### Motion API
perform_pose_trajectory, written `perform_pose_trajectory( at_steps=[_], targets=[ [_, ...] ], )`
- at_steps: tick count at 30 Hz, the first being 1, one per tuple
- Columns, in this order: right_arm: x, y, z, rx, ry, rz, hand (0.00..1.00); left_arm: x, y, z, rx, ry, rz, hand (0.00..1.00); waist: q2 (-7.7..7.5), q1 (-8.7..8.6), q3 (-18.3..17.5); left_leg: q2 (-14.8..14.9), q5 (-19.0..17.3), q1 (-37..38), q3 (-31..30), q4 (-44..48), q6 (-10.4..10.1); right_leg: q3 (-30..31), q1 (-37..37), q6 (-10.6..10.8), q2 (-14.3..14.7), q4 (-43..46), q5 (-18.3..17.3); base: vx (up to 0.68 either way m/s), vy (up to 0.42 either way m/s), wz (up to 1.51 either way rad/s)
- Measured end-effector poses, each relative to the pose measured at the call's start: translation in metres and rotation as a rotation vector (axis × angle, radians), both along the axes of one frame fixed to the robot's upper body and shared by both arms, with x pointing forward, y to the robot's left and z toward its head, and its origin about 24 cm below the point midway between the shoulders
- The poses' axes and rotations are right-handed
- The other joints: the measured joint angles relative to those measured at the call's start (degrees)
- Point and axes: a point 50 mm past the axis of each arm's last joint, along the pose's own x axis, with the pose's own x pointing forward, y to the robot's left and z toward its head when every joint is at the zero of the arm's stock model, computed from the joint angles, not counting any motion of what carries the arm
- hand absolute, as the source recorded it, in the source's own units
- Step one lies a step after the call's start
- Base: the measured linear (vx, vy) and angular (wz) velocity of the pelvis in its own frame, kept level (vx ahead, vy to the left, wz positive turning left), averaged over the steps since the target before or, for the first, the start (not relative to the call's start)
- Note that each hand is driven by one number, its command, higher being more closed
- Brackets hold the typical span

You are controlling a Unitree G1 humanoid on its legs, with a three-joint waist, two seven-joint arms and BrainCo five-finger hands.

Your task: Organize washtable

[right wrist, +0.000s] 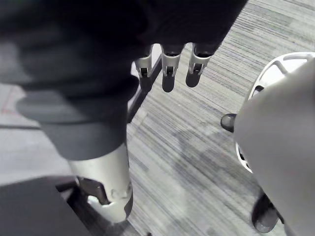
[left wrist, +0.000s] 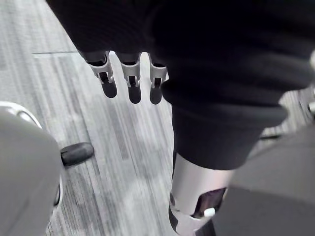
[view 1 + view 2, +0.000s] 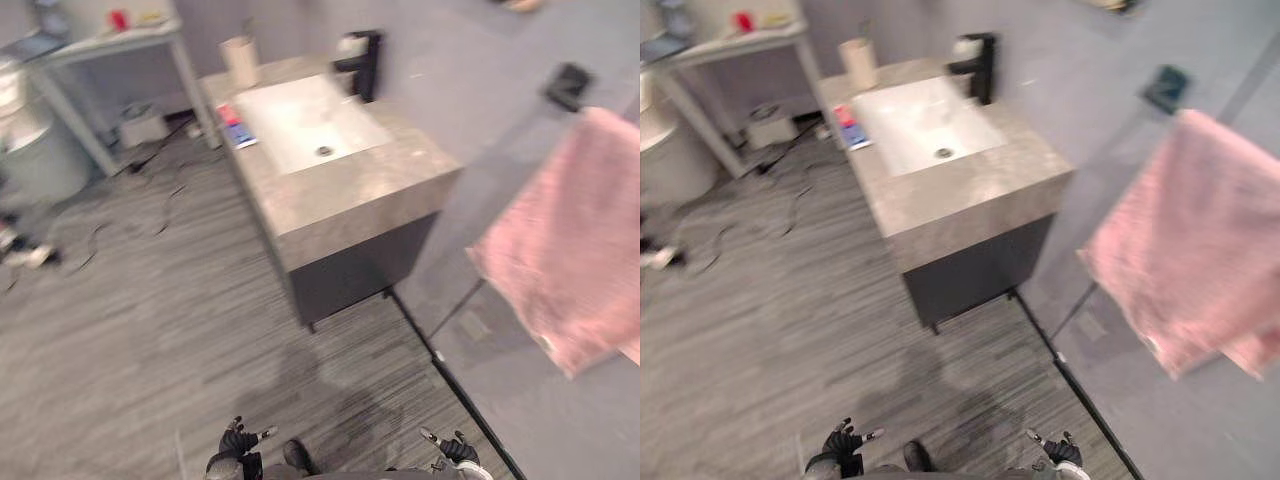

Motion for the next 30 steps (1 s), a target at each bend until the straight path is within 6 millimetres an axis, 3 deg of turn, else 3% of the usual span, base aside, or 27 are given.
perform_pose_trajectory(
  at_steps=[2,6,8,9,10,11,12,13,14,15,16,19,21,22,24,25,26,28,30],
  targets=[
    [0.007,0.003,0.002,0.006,-0.019,0.003,0.00,-0.003,0.007,0.000,0.009,0.010,0.031,0.00,-0.32,2.09,0.0,-1.1,0.2,0.2,-2.1,-0.6,0.7,-0.2,0.8,0.0,-1.0,1.1,1.4,0.07,0.149,0.79],
    [0.018,0.016,0.003,0.031,-0.043,0.023,0.00,-0.014,0.018,-0.002,0.028,0.040,0.059,0.00,-1.82,2.48,-0.3,-3.0,-1.5,0.8,-6.1,-0.5,1.8,0.9,2.0,0.3,-3.7,5.4,2.4,0.07,0.108,0.61],
    [0.016,0.011,0.003,0.018,-0.039,0.021,0.00,-0.014,0.017,-0.002,0.027,0.043,0.051,0.00,-1.12,1.92,0.2,-4.8,-3.6,1.8,-10.3,-0.8,2.3,3.8,0.2,-0.3,-9.4,17.6,2.9,0.07,0.165,0.62],
    [0.013,0.008,0.003,0.015,-0.034,0.014,0.00,-0.013,0.015,-0.002,0.024,0.042,0.039,0.00,-0.11,1.72,0.7,-5.4,-3.8,2.0,-11.8,-0.8,2.5,6.5,-1.3,-2.3,-11.2,22.3,3.6,0.11,0.181,1.05],
    [0.012,-0.004,0.006,-0.019,-0.051,-0.002,0.00,-0.006,0.006,-0.002,0.009,0.029,0.009,0.00,0.99,0.80,1.5,-5.5,-4.8,2.3,-15.1,-0.1,2.8,14.8,-5.1,-6.5,-11.6,29.9,2.6,0.13,0.138,1.31],
    [0.011,-0.010,0.007,-0.033,-0.055,-0.008,0.00,0.000,0.004,-0.001,0.007,0.014,0.004,0.00,2.30,0.21,2.4,-5.3,-5.3,2.5,-18.5,-0.4,2.6,25.5,-9.8,-4.8,-7.3,35.6,-1.4,0.13,0.107,1.36],
    [0.010,-0.011,0.007,-0.032,-0.056,-0.016,0.00,0.002,0.004,0.000,0.006,0.010,0.004,0.00,2.64,-0.01,2.6,-5.4,-5.9,2.9,-19.7,-1.1,2.4,29.9,-12.4,-3.5,-4.5,37.9,-3.0,0.17,0.090,1.24],
    [0.007,-0.011,0.006,-0.029,-0.049,-0.031,0.00,0.000,0.004,-0.001,0.003,0.017,0.011,0.00,2.74,-0.68,2.7,-5.9,-8.3,4.3,-19.8,-3.5,-0.2,35.1,-17.1,-1.9,0.2,39.6,-5.4,0.30,0.073,1.04],
    [0.007,-0.007,0.005,-0.006,-0.060,-0.064,0.00,-0.002,0.006,-0.001,0.002,0.023,0.023,0.00,0.92,-1.74,3.0,-6.5,-10.3,5.3,-19.2,0.3,0.8,36.4,-20.7,-1.7,0.7,38.3,-7.1,0.41,0.024,0.96],
    [0.012,-0.010,0.009,-0.013,-0.096,-0.086,0.00,-0.002,0.004,-0.002,-0.004,0.025,0.023,0.00,2.08,-1.95,3.7,-5.0,-10.4,5.9,-19.1,1.6,-0.1,35.3,-22.7,-1.2,1.8,38.0,-7.9,0.36,-0.004,0.79],
    [0.015,-0.009,0.010,-0.012,-0.105,-0.094,0.00,0.004,0.006,0.000,-0.002,0.012,0.032,0.00,0.51,-1.85,4.8,-7.4,-11.0,7.1,-20.0,1.8,0.7,36.3,-25.1,-1.4,1.0,36.5,-8.2,0.35,-0.013,0.65],
    [0.014,-0.015,0.012,-0.011,-0.125,-0.139,0.00,0.007,-0.001,0.000,-0.027,-0.001,0.044,0.00,2.23,-2.67,5.1,-8.8,-13.6,9.8,-24.8,1.7,0.4,36.0,-31.3,-2.3,5.7,23.0,-5.9,0.34,0.047,0.82],
    [0.012,-0.017,0.013,-0.019,-0.129,-0.143,0.00,0.007,-0.005,-0.001,-0.043,-0.001,0.048,0.00,1.76,-3.78,5.2,-9.5,-15.1,12.0,-28.0,1.5,0.3,36.6,-31.3,-3.2,6.5,17.3,-3.1,0.47,0.006,1.02],
    [0.005,-0.018,0.011,-0.021,-0.113,-0.150,0.00,0.004,-0.006,-0.002,-0.055,0.000,0.055,0.00,2.01,-4.36,5.2,-9.8,-16.9,13.9,-30.3,2.0,-0.7,38.4,-31.9,-4.5,7.0,18.2,-2.4,0.73,-0.074,1.31],
    [-0.008,-0.019,0.009,-0.024,-0.083,-0.156,0.00,-0.002,-0.009,-0.004,-0.066,0.012,0.063,0.00,1.57,-4.50,3.9,-9.0,-20.2,15.3,-32.3,7.2,-4.7,39.5,-30.7,-6.3,7.8,18.4,-0.9,0.70,-0.131,1.05],
    [-0.013,-0.022,0.008,-0.029,-0.069,-0.159,0.00,0.001,-0.008,-0.003,-0.069,0.004,0.074,0.00,2.23,-4.81,3.9,-6.4,-21.8,12.0,-31.9,18.4,-6.4,39.6,-29.4,-8.9,7.8,20.0,1.9,0.74,-0.130,0.59],
    [-0.008,-0.028,0.011,-0.050,-0.084,-0.141,0.00,0.003,-0.013,-0.002,-0.086,-0.013,0.098,0.00,4.30,-4.58,3.8,-1.9,-19.8,5.8,-31.1,34.2,-8.4,39.0,-27.5,-9.4,9.2,18.8,0.4,0.74,-0.102,0.31],
    [0.008,-0.028,0.015,-0.055,-0.125,-0.125,0.00,0.005,-0.015,0.000,-0.100,-0.035,0.145,0.00,5.43,-4.01,4.6,4.3,-17.6,-0.4,-29.7,50.1,-9.0,40.7,-23.0,-9.2,11.8,16.3,-1.6,0.75,-0.017,-0.40],
    [0.025,-0.010,0.017,-0.021,-0.154,-0.053,0.00,0.013,-0.012,0.004,-0.101,-0.076,0.164,0.00,3.91,-3.41,5.9,7.5,-18.5,-3.0,-29.0,54.6,-7.5,44.0,-14.1,-8.7,12.5,12.0,-3.3,0.72,0.056,-0.62]
  ],
)
